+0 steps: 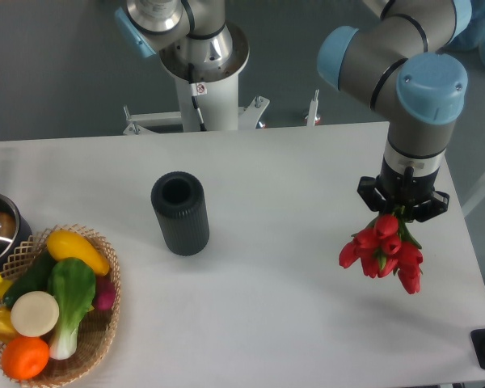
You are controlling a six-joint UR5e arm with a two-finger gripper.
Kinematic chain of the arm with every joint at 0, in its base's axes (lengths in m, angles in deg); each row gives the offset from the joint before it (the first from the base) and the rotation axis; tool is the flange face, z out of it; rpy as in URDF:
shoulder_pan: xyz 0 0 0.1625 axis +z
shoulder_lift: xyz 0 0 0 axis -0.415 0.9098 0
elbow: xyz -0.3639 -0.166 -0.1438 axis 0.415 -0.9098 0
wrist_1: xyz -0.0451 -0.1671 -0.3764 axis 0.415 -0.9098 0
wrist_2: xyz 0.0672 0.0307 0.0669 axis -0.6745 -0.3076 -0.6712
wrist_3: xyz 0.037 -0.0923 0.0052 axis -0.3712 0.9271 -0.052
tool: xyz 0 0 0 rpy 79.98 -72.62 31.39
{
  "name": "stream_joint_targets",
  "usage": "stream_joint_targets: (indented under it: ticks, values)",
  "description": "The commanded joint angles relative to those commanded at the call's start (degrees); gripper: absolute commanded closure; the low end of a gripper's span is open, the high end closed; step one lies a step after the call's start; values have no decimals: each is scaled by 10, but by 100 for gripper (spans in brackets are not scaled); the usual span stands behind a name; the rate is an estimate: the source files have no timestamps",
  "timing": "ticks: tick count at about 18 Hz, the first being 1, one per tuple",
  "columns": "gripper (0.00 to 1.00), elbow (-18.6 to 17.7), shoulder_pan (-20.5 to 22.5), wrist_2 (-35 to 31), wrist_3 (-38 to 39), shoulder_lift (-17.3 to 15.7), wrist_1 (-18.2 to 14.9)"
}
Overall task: Insert the flowers into the vase
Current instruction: 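Hold the red tulip bunch in the gripper and begin lifting it, then carry the tulips up and over toward the black vase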
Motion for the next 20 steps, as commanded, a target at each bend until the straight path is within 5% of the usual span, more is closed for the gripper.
stream_joint_targets:
  ticks: [10, 15, 20]
  values:
    - [100, -4, -2, 14, 12, -4, -3]
    - [100, -29, 2, 82, 11, -30, 5]
    - [100, -94, 5, 188, 29, -76, 94]
